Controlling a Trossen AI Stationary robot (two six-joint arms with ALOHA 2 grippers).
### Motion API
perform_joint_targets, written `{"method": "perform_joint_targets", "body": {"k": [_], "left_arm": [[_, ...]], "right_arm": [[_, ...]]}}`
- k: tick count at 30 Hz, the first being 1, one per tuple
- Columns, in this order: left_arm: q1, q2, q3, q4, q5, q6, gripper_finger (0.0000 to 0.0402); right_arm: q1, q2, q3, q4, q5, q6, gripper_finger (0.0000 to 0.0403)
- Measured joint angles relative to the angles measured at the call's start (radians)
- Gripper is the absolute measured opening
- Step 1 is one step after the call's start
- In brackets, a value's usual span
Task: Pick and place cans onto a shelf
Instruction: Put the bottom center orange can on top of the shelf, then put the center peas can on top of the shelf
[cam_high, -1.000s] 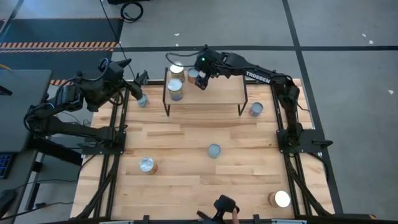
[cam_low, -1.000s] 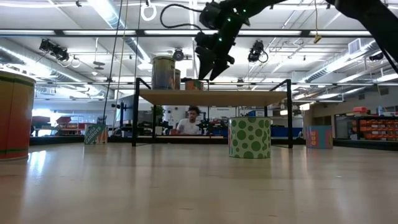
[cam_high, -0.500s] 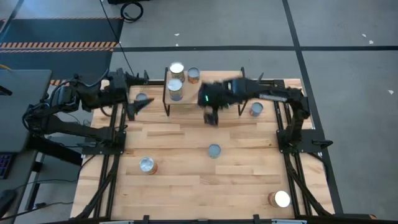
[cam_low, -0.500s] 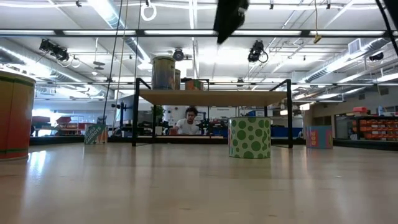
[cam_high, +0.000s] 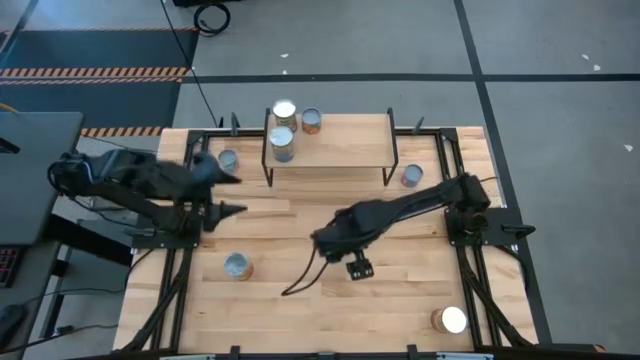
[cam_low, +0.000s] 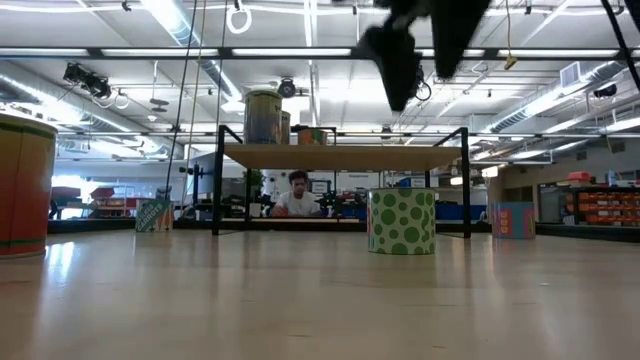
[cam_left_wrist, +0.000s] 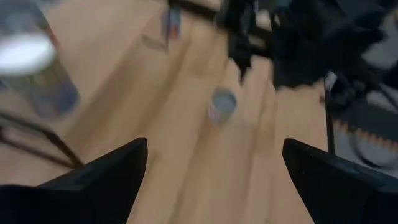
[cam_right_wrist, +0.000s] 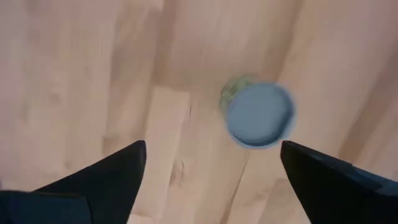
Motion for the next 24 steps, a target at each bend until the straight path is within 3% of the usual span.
{"method": "perform_joint_targets", "body": {"k": [3, 11, 24], "left_arm": [[-0.076, 0.026, 0.000, -0.056, 0.001, -0.087, 0.0380], [-0.212, 0.063, 0.000, -0.092, -0.050, -0.246, 0.0380], [-0.266, 0.075, 0.000, -0.094, -0.173, -0.304, 0.0380]], "right_arm": [[-0.017, 0.036, -0.040, 0.008, -0.009, -0.053, 0.0397], [-0.081, 0.085, -0.101, 0.092, 0.002, -0.095, 0.0389], [-0.111, 0.085, -0.233, 0.222, 0.029, -0.159, 0.0377]]}}
